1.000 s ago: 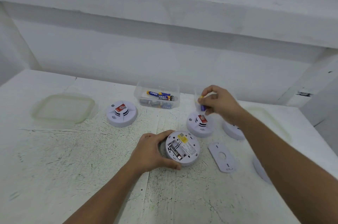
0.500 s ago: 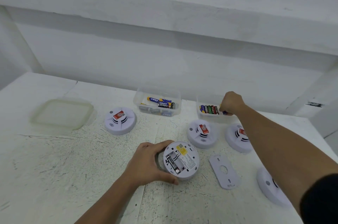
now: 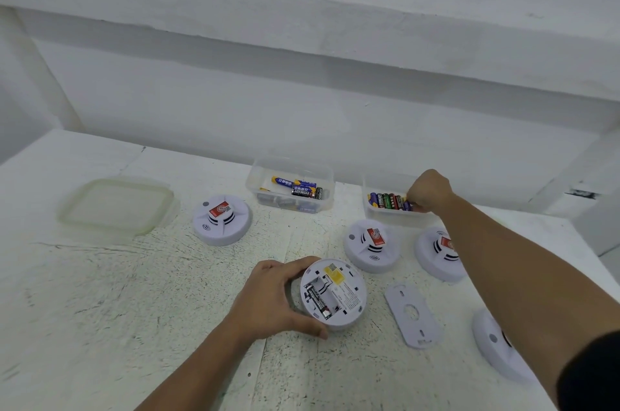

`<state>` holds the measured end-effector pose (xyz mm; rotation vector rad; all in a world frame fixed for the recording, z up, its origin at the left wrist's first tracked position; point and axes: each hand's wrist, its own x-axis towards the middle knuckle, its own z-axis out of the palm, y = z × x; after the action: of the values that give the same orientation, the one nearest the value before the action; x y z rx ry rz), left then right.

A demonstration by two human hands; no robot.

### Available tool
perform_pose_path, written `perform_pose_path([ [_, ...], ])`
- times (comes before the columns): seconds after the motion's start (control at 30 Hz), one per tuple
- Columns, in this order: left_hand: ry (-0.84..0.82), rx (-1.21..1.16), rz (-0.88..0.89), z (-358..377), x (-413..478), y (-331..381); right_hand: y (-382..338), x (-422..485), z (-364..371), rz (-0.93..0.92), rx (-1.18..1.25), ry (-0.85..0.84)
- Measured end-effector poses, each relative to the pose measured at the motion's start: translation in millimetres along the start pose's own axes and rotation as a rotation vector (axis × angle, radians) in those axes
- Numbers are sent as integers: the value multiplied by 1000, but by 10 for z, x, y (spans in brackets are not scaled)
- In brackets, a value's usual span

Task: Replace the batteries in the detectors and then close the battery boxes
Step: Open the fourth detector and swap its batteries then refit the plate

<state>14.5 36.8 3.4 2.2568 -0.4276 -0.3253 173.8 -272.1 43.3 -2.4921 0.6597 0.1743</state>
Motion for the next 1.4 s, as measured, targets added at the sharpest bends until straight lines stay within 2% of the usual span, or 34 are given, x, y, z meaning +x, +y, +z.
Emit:
perform_pose_path([
  [0.27,6,3,3,12,-7,-23,135,-80,-186,-31,220,42],
  [0.5,4,13,18,17,-6,-47,132,-612,-388,-237,269,206],
  [0.57,2,18,20,21,-6,-54,69,-864,-343,-326,246,154],
  [0.7,-6,37,19,30,-7,-76,-3,-1430,-61,-487,227,-95],
  [0.83,0,64,32,36,2,-95,-28,-1902,293,-673,17,-257],
  [0.93,7,59,51,50,9,-115,-15,-2079,480,-836,-72,-298],
  [1.07,11,56,52,60,20,-146,-10,-2095,589,-1133,-348,-266],
  [1.23,0,79,42,70,25,-156,14,-2053,621,-1215,-535,-202],
  [1.4,5,82,32,70,23,-171,12,-1996,624,-1311,-750,-211],
])
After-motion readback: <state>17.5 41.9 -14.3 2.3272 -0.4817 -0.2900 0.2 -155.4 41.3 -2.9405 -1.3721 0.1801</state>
